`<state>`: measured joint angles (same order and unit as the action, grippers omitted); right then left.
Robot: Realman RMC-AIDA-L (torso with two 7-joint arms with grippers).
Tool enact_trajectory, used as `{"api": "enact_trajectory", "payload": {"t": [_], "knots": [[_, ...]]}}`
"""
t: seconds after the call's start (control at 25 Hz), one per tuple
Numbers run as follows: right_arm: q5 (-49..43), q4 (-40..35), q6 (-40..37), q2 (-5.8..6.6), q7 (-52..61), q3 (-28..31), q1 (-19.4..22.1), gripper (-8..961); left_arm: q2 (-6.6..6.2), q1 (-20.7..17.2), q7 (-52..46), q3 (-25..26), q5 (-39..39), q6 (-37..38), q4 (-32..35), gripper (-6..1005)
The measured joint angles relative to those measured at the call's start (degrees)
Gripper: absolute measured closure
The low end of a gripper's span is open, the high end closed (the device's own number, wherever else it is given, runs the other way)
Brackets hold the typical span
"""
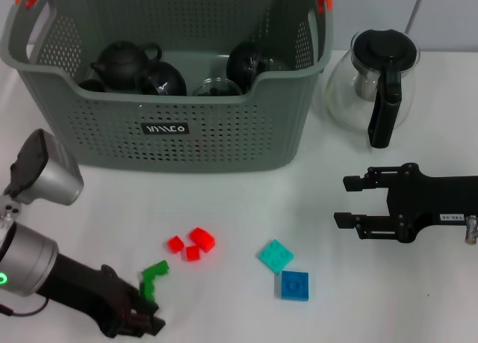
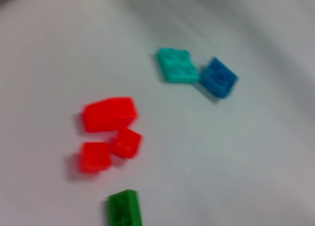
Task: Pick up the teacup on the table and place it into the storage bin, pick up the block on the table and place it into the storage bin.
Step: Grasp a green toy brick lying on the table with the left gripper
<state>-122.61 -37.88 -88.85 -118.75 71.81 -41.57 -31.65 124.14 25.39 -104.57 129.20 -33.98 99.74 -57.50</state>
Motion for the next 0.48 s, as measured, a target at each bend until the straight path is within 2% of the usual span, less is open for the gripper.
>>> {"api": "enact_trajectory", "payload": {"t": [0.48], "knots": [[0.0,-0.2,-0.4,0.09,0.7,0.1,0.0,269,-0.16,0.2,-2.6,0.4,-0.2,-2.8,-3.4,710]]}}
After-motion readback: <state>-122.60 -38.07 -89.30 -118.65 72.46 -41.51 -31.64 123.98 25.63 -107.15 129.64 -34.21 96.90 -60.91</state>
